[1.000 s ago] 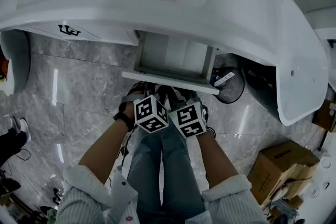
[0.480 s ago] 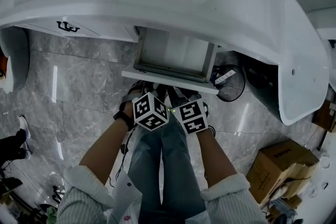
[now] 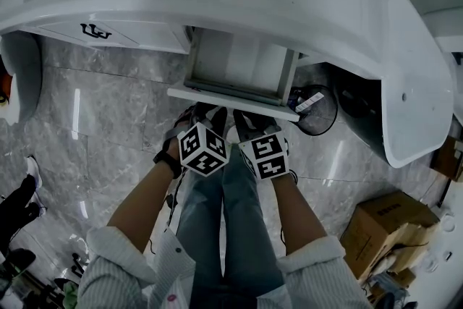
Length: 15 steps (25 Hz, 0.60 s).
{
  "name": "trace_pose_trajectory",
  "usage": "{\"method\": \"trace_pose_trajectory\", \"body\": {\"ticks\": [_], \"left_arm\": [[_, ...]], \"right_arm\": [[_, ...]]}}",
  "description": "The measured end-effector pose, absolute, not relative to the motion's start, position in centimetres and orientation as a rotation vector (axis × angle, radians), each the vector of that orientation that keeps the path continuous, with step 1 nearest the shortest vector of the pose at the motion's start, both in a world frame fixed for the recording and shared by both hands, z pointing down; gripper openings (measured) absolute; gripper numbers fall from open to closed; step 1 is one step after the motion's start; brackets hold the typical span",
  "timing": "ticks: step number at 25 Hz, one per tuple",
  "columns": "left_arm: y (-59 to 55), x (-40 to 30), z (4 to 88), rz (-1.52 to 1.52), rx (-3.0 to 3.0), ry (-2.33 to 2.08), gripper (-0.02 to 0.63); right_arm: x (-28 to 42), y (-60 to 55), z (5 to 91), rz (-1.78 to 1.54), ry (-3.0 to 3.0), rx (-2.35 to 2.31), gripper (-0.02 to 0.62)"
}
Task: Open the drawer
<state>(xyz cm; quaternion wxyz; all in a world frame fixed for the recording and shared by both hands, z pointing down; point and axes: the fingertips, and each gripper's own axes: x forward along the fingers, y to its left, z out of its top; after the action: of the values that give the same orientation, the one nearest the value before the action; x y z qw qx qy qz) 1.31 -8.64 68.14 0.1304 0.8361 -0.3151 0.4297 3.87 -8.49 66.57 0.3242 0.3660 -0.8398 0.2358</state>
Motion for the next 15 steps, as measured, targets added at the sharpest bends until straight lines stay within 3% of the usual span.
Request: {"method": "trace_pose_trajectory", "body": {"ticks": [15], "left_arm": [[-3.4,0.6,63.2,1.082,2.375,-0.897,0.035]], "right_arm": [[5.6,-4.1,60.4,0.599,-2.243,1.005,0.029]]}}
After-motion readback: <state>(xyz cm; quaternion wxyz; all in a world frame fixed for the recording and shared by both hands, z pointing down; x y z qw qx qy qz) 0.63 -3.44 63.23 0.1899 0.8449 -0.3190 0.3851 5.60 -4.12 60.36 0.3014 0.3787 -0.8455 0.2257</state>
